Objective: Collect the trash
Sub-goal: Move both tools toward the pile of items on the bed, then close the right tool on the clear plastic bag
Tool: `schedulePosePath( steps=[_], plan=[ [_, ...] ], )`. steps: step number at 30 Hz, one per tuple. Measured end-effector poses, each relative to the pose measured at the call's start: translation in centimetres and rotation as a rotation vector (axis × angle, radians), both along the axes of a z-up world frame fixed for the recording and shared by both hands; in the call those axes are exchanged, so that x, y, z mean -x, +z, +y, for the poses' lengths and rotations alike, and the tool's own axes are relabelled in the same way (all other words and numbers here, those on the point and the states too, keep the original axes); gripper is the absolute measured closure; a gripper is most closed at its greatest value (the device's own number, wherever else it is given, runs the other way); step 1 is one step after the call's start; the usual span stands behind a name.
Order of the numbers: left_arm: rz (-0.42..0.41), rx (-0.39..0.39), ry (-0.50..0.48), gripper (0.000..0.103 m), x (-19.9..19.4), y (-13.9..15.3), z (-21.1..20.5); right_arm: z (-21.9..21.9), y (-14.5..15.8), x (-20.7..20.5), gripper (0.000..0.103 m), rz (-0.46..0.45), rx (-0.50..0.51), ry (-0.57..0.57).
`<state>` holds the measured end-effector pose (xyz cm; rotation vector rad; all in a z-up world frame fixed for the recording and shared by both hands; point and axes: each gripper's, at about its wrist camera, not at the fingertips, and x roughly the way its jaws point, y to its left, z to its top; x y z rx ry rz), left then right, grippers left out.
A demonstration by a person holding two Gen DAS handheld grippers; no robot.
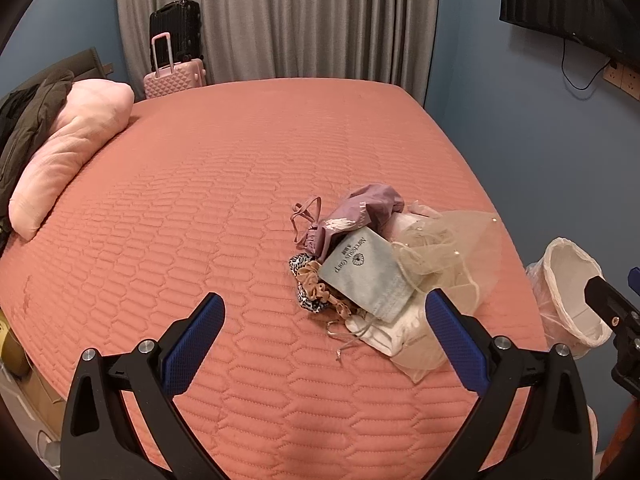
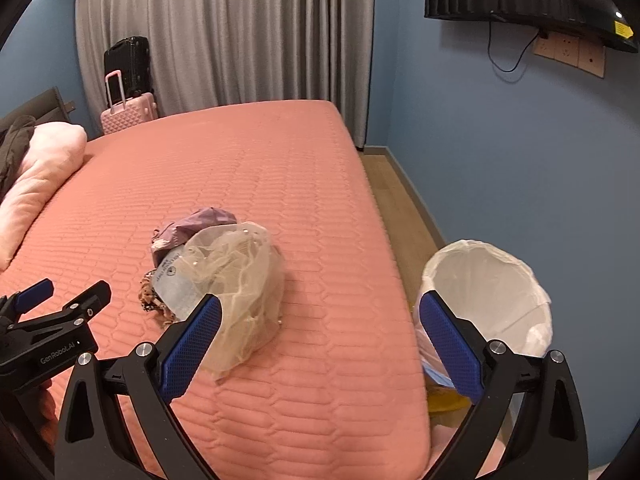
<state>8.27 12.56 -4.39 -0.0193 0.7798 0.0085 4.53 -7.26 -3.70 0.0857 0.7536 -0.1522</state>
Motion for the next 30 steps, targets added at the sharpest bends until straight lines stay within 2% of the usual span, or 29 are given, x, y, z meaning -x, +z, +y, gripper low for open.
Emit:
schedulePosePath(
  steps=[6, 10, 12, 15, 17, 19, 22, 30],
  plan=[
    [0.008, 0.001, -0.019, 0.007, -1.4, -1.2, 1.1, 1.7, -3.5, -4.3, 0.023, 0.085, -0.089, 0.045],
    [0.032, 0.043, -0.030, 0.010, -2.5, -2.2, 1.7, 2.9, -5.5, -6.2, 0.033, 0.118, -0.108, 0.068],
    [0.049, 0.057, -0.034, 0.012, -3.2, -2.8, 1.6, 3.4, -6.7, -7.3, 0.041, 0.143, -0.119, 0.083],
    [0.076, 0.073, -0.042, 0.015, -4.1, -3.6, 1.5, 3.6, -8.2, -8.1, 0.061, 0.188, -0.139, 0.089],
    [0.083, 0.078, -0.043, 0.015, -4.7, -3.9, 1.4, 3.9, -9.1, -8.6, 0.082, 0.213, -0.157, 0.102],
    [0.084, 0.085, -0.047, 0.015, -5.3, -4.0, 1.4, 4.2, -9.5, -8.9, 0.098, 0.223, -0.164, 0.113],
    [0.080, 0.090, -0.056, 0.020, -6.7, -3.9, 1.3, 4.1, -9.2, -8.9, 0.101, 0.197, -0.174, 0.114],
    [0.101, 0.127, -0.078, 0.035, -11.7, -4.2, 1.3, 2.5, -5.6, -9.1, 0.101, 0.115, -0.162, 0.097]
  ],
)
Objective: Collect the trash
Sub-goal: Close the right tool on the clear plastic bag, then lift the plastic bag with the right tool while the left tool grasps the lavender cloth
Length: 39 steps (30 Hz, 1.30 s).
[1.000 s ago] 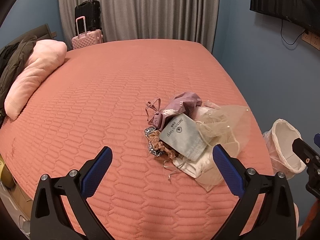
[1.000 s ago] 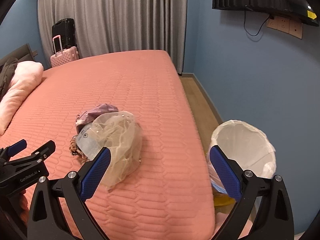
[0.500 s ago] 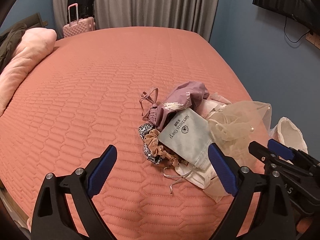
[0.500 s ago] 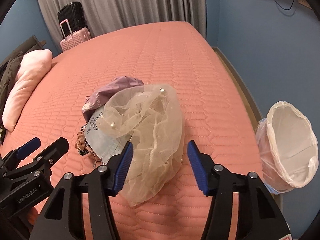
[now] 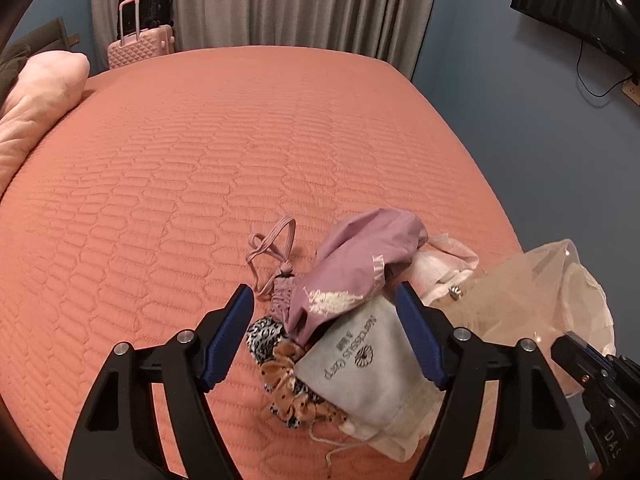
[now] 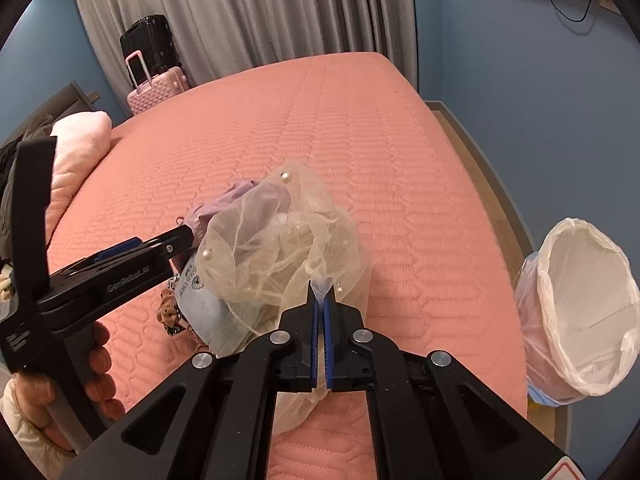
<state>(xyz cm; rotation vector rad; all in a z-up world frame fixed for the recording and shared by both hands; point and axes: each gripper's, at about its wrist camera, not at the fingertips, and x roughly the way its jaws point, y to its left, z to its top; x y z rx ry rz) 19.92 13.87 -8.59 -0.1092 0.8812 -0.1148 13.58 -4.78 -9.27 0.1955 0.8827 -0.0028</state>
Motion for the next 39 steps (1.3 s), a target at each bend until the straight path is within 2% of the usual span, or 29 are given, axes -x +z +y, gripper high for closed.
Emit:
schedulePosePath(
  steps=[3, 5, 6, 8, 11, 15, 23, 29, 33, 37, 39],
  plan=[
    [0.043, 0.031, -0.023, 0.049, -1.4, -0.7, -0.2, -0.5, 1.1, -0.6, 0.101, -0.010, -0.010, -0.010],
    [0.071, 0.046, -0.042, 0.066, -1.9, -1.3, -0.5, -0.9, 1.7, -0.7, 0.101, -0.018, -0.003, -0.017],
    [0.086, 0.054, -0.052, 0.070, -2.2, -1.5, -0.7, -1.0, 2.1, -0.7, 0.101, -0.022, 0.001, -0.018],
    [0.105, 0.054, -0.064, 0.092, -2.5, -1.7, -1.0, -1.1, 2.8, -0.6, 0.101, -0.031, 0.011, -0.021],
    [0.095, 0.042, -0.070, 0.099, -2.2, -1.0, -1.4, -1.5, 4.4, -0.3, 0.101, -0.053, 0.008, -0.024],
    [0.050, 0.036, -0.089, 0.100, -1.3, 1.5, -2.0, -2.5, 6.9, 0.2, 0.102, -0.099, 0.001, -0.043],
    [-0.109, 0.055, -0.155, 0.101, 1.1, 9.5, -4.3, -5.3, 13.1, 1.9, 0.102, -0.213, 0.011, -0.092],
    [-0.186, 0.051, -0.210, 0.101, 2.4, 13.6, -6.9, -8.1, 17.1, 3.7, 0.102, -0.278, 0.038, -0.130],
    [-0.188, 0.064, -0.235, 0.098, 3.2, 14.3, -8.1, -10.5, 18.4, 4.8, 0.102, -0.289, 0.045, -0.176],
    [-0.141, 0.059, -0.232, 0.096, 3.5, 12.5, -7.7, -12.3, 18.3, 6.2, 0.102, -0.280, 0.043, -0.202],
    [-0.108, 0.069, -0.213, 0.083, 3.6, 11.4, -7.1, -12.6, 18.1, 6.7, 0.102, -0.272, 0.043, -0.202]
  ],
)
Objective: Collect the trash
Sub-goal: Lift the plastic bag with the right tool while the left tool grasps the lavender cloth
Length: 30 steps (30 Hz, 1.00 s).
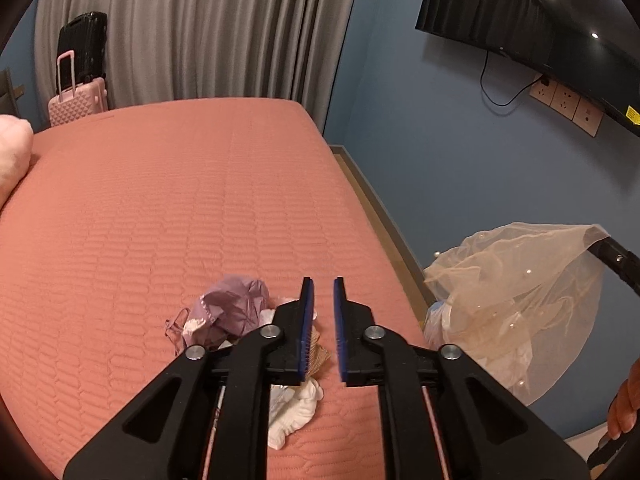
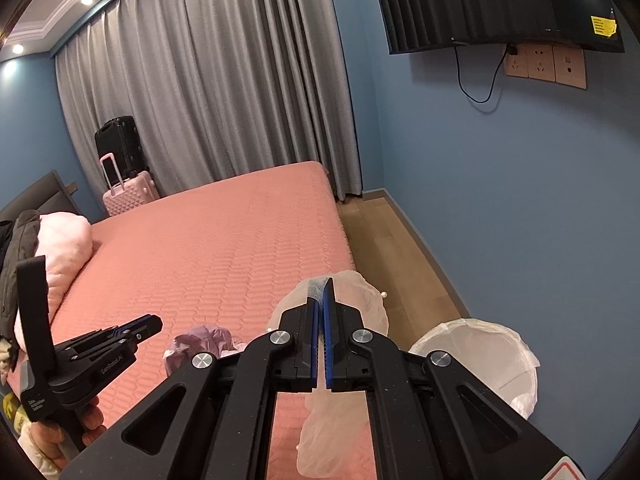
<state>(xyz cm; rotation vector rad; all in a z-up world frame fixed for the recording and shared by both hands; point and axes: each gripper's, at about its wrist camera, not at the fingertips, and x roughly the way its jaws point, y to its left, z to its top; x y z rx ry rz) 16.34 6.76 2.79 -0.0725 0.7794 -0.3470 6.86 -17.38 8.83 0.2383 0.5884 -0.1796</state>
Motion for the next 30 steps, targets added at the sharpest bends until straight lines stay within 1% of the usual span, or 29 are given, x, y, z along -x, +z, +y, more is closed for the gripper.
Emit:
schedulePosePath(
  steps=[2, 4, 8, 12, 14, 19, 22, 24, 25, 26, 27, 28, 29, 30],
  plan=[
    [0.021, 0.003, 0.039, 0.052, -0.3, -1.2, 1.0, 0.0, -0.3, 0.3, 0.102, 0.007, -0.002, 0.003],
    [0.024, 0.015, 0.075, 0.044, -0.6, -2.2, 2.2, 0.1, -0.9, 0.2, 0.102, 0.017, -0.009, 0.009],
    [0.066, -0.021, 0.122, 0.043, -2.6, -4.1, 4.1, 1.2, -2.3, -0.3, 0.102, 0.034, -0.044, 0.027],
    [0.122, -0.020, 0.169, 0.043, -4.5, -6.4, 6.4, 2.3, -4.0, -1.3, 0.102, 0.054, -0.083, 0.052],
    [0.143, -0.026, 0.181, 0.043, -4.9, -7.4, 6.9, 3.1, -4.9, -1.9, 0.102, 0.066, -0.102, 0.064],
    [0.214, -0.018, 0.180, 0.044, -6.8, -10.4, 7.7, 5.1, -6.1, -4.1, 0.102, 0.089, -0.100, 0.092],
    [0.235, -0.019, 0.166, 0.044, -7.6, -11.4, 7.6, 5.9, -6.7, -5.2, 0.102, 0.101, -0.106, 0.102],
    [0.246, -0.016, 0.154, 0.050, -8.0, -11.9, 7.4, 6.4, -7.0, -5.8, 0.102, 0.108, -0.108, 0.106],
    [0.253, -0.015, 0.144, 0.059, -8.3, -12.1, 7.3, 6.6, -7.2, -5.9, 0.102, 0.111, -0.110, 0.108],
    [0.259, -0.018, 0.133, 0.074, -8.5, -12.3, 7.2, 6.8, -7.4, -6.1, 0.102, 0.115, -0.112, 0.110],
    [0.263, -0.024, 0.125, 0.083, -8.6, -12.5, 7.0, 6.9, -7.4, -6.2, 0.102, 0.118, -0.112, 0.111],
    [0.267, -0.026, 0.120, 0.094, -8.7, -12.5, 6.9, 7.1, -7.4, -6.3, 0.102, 0.120, -0.113, 0.113],
    [0.265, -0.026, 0.120, 0.098, -8.6, -12.3, 6.8, 7.2, -7.4, -6.3, 0.102, 0.121, -0.113, 0.114],
    [0.255, -0.023, 0.119, 0.098, -8.5, -12.0, 6.6, 7.1, -7.4, -6.3, 0.102, 0.121, -0.110, 0.114]
  ],
)
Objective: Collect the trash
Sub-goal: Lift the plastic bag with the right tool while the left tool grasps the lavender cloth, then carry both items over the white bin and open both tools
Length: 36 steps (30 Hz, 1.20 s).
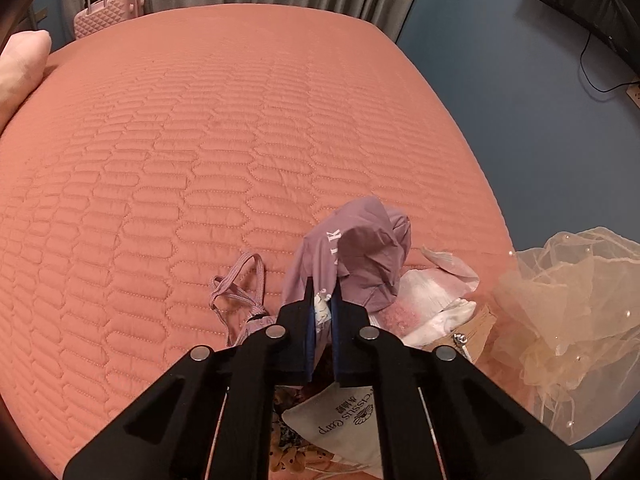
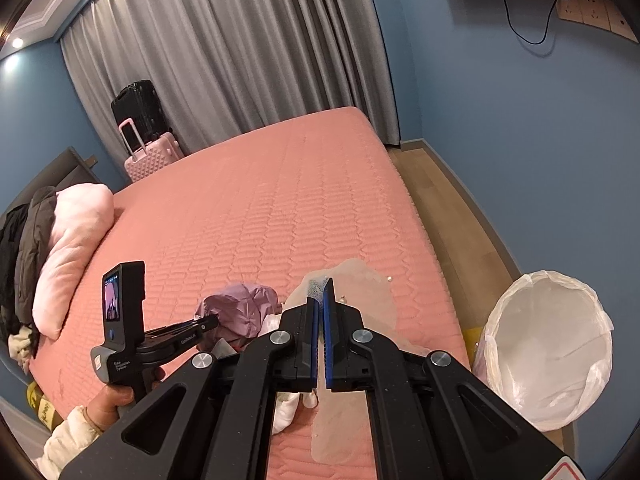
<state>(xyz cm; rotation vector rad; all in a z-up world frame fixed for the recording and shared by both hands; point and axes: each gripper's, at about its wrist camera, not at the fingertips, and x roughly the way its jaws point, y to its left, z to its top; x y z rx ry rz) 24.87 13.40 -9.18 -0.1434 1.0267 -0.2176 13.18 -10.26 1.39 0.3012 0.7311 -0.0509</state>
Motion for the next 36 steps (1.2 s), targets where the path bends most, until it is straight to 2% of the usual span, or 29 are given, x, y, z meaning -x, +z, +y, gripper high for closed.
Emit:
schedulePosePath(
  steps=[4, 10, 17, 26, 36],
  plan=[
    [-0.062, 0.000, -0.010, 0.100, 0.7, 2.7, -0.8, -0.1, 0.8, 0.3, 0.102, -0.012, 0.000, -0.009],
    [-0.178, 0.024, -0.048, 0.100, 2.8, 9.0, -3.1, -1.3, 3.1, 1.4, 0.102, -0.057, 0.015, -0.019],
    [-0.284, 0.057, -0.146, 0.100, 6.2, 15.2, -8.1, -3.7, 6.8, 3.3, 0.102, -0.115, 0.052, -0.049],
    [-0.314, 0.088, -0.281, 0.100, 8.3, 17.9, -15.1, -9.1, 9.9, 6.5, 0.101, -0.138, 0.115, -0.119],
    [-0.271, 0.103, -0.407, 0.100, 9.3, 17.6, -23.4, -15.8, 9.3, 8.8, 0.101, -0.092, 0.138, -0.227]
  ],
)
